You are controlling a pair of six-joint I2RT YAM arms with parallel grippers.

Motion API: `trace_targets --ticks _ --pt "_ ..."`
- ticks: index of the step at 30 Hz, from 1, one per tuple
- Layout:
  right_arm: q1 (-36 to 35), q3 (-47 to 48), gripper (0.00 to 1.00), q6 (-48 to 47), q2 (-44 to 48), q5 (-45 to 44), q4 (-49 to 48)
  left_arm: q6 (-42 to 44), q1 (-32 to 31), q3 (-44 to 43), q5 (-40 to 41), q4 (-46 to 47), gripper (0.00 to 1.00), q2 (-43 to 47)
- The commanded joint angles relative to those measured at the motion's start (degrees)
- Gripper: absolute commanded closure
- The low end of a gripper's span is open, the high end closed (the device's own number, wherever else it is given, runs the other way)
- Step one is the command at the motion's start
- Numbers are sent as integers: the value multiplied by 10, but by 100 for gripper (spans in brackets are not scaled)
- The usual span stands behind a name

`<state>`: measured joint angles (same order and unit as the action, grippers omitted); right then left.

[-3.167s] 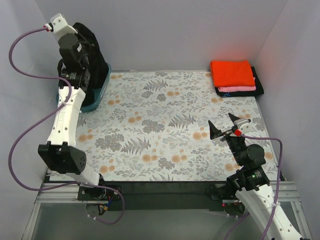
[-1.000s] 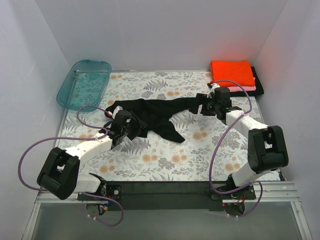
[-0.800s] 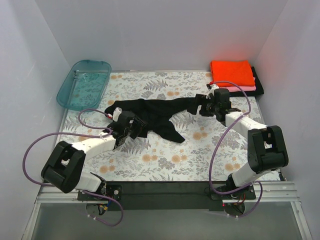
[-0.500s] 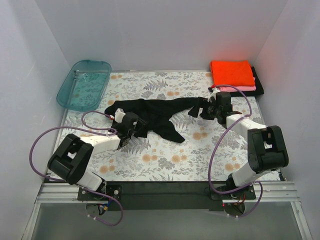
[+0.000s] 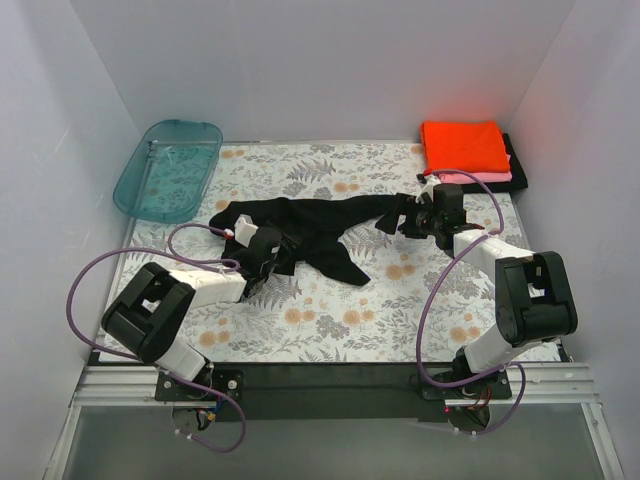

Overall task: Fold and stack the t-shirts
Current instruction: Flatten the tshirt out

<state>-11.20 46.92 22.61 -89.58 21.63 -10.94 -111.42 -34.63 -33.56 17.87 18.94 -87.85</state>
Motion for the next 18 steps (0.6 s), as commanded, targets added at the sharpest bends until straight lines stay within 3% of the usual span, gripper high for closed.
trace_targets --ticks 1,9,13,16,17,18 --pt "5 -4 12 4 5 11 -26 7 -8 -4 27 15 48 -9" --pt "5 -5 13 5 -2 16 -31 25 -13 10 33 56 46 -28" --pt "5 -6 13 4 -3 15 -32 35 -16 17 35 71 51 -19" --pt "5 -4 13 2 -3 11 -33 58 -17 26 50 81 67 10" --pt "7 -4 13 2 -4 9 -34 64 -17 29 55 85 80 18" --pt "6 -2 13 1 -7 9 -34 68 -17 31 60 83 85 35"
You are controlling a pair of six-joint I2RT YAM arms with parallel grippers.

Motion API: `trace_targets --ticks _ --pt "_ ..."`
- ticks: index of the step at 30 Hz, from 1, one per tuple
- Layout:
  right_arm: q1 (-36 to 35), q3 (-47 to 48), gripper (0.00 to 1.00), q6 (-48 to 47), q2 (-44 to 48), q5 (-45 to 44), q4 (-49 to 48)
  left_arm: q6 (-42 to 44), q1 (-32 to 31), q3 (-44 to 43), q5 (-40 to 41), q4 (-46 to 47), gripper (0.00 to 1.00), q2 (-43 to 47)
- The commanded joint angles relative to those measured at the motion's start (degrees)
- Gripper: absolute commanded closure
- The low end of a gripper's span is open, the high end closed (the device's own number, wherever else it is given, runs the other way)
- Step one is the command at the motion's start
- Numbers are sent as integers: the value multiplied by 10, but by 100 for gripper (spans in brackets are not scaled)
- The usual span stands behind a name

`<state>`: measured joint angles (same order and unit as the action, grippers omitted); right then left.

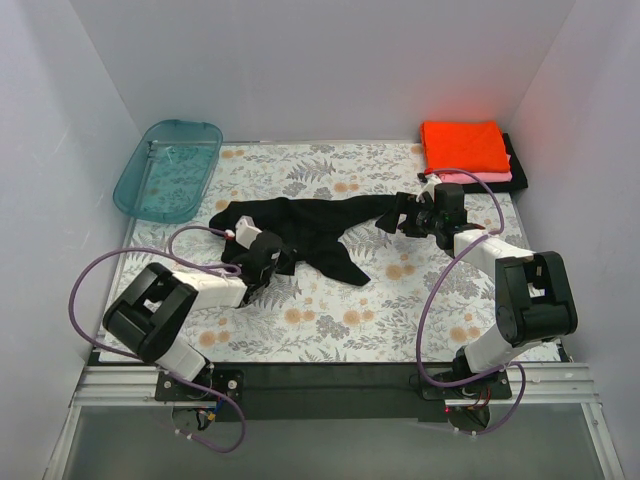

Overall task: Fold and stack the t-shirts
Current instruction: Flatten the tshirt out

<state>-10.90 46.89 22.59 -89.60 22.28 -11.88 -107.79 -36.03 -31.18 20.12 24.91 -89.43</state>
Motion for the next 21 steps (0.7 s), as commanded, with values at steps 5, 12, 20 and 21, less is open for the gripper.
trace_targets --ticks 5,12,20,21 --pt "5 21 13 4 -18 -7 -24 69 -3 -2 50 -22 100 125" --pt "11 64 16 40 -68 -21 -42 147 4 -83 84 -208 100 260" --pt "12 110 17 116 -139 -13 -77 195 10 -135 70 -392 100 379" --pt "12 116 17 123 -156 -12 -79 199 10 -137 67 -402 100 404"
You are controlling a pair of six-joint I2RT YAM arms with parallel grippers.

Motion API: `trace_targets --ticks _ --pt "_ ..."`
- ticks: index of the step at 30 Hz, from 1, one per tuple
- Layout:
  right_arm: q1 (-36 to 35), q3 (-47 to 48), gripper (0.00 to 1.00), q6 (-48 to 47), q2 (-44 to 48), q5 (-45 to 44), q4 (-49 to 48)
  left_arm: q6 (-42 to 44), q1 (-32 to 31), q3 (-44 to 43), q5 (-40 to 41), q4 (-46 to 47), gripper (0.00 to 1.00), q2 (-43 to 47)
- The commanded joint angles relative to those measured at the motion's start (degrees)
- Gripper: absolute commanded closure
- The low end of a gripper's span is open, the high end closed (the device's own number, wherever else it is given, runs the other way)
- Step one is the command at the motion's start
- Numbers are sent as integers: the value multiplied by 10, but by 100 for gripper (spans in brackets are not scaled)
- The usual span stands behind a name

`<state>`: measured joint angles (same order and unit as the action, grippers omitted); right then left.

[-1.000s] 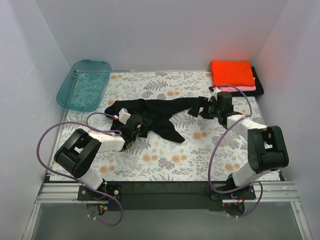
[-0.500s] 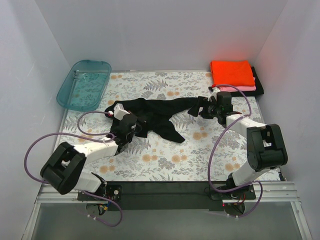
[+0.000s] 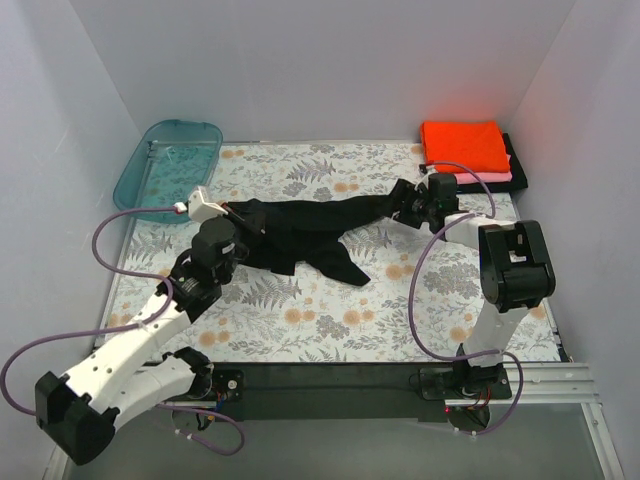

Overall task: Fold and stack the t-shirts
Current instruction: Flatten the tshirt out

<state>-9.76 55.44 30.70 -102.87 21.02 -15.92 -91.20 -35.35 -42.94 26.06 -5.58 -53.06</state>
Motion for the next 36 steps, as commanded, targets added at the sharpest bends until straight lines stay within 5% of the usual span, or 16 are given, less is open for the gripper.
trace_targets --ticks 1,11,14,19,24,27,31,32,36 --pt "1 41 17 48 -30 1 -40 37 4 -23 7 -121 100 51" --pt "2 56 27 118 -103 11 -88 64 5 -65 48 -207 100 97" --pt "4 57 45 111 -95 3 -90 79 5 -72 72 -212 100 93" --pt "19 88 97 110 -62 -1 -85 138 20 -83 96 -140 100 61" --pt "36 182 99 100 -30 -10 -46 225 110 -138 3 6 100 -54" --pt "43 300 99 55 -25 -30 24 192 216 -251 -113 20 100 -173" --pt "52 536 99 -6 -47 -57 124 211 267 -472 -168 -9 100 -323" --pt "53 575 99 -18 -53 -60 134 207 276 -580 -184 -26 100 -356" --pt "56 676 99 -65 -44 -91 157 197 320 -775 -241 -65 100 -444"
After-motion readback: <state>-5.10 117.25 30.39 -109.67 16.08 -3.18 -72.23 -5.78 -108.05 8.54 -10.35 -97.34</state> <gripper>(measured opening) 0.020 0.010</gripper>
